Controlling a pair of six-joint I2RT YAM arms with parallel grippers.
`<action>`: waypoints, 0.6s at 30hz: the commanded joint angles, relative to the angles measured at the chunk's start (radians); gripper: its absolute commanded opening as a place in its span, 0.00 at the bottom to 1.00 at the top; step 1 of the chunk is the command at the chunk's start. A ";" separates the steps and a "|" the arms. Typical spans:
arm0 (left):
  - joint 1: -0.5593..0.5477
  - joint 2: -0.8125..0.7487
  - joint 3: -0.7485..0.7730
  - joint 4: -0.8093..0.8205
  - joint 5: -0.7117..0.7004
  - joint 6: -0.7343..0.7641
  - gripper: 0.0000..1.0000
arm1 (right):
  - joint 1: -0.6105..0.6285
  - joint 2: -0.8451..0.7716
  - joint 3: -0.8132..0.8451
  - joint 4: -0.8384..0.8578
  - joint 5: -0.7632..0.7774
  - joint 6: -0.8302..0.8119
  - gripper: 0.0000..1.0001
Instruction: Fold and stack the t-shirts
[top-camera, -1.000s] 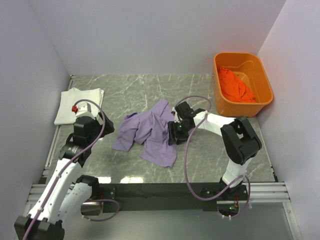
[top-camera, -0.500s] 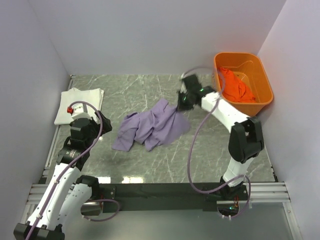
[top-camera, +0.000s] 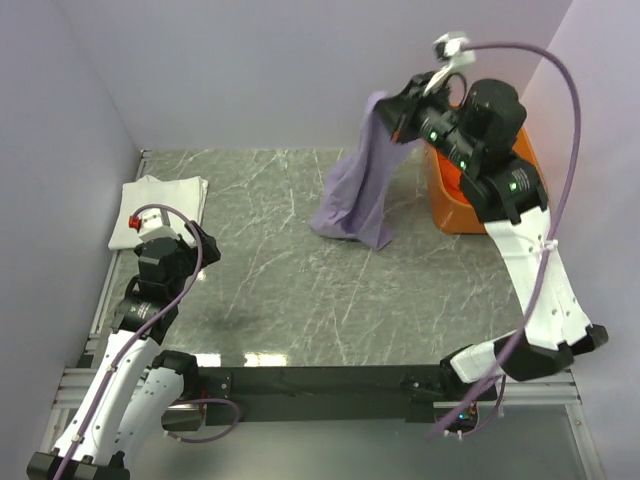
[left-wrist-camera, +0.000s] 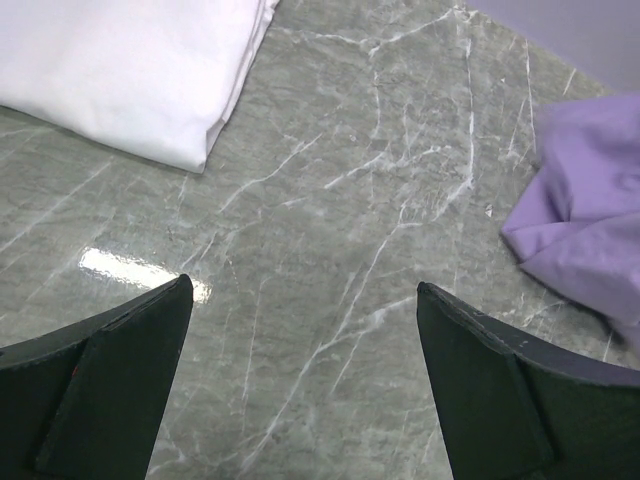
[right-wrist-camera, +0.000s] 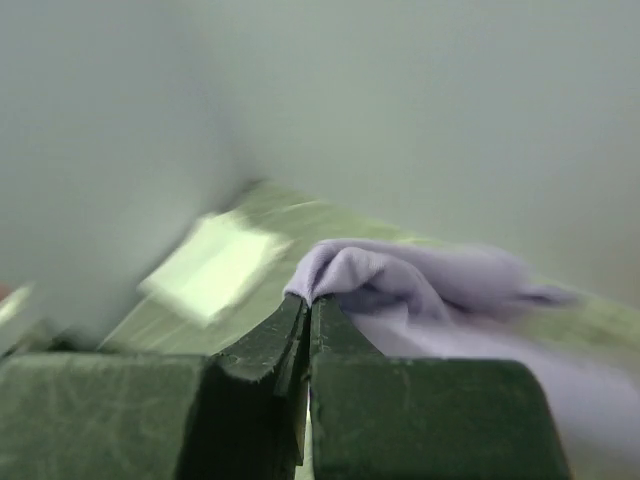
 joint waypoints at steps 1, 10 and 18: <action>0.000 -0.012 -0.003 0.023 -0.012 -0.003 0.99 | 0.117 0.012 -0.077 0.010 -0.253 -0.043 0.00; 0.000 -0.008 -0.005 0.010 0.009 -0.038 0.99 | 0.461 0.237 -0.314 -0.093 -0.393 0.012 0.47; -0.002 0.020 0.014 0.007 0.159 -0.030 0.99 | 0.342 0.135 -0.521 -0.099 -0.119 -0.009 0.64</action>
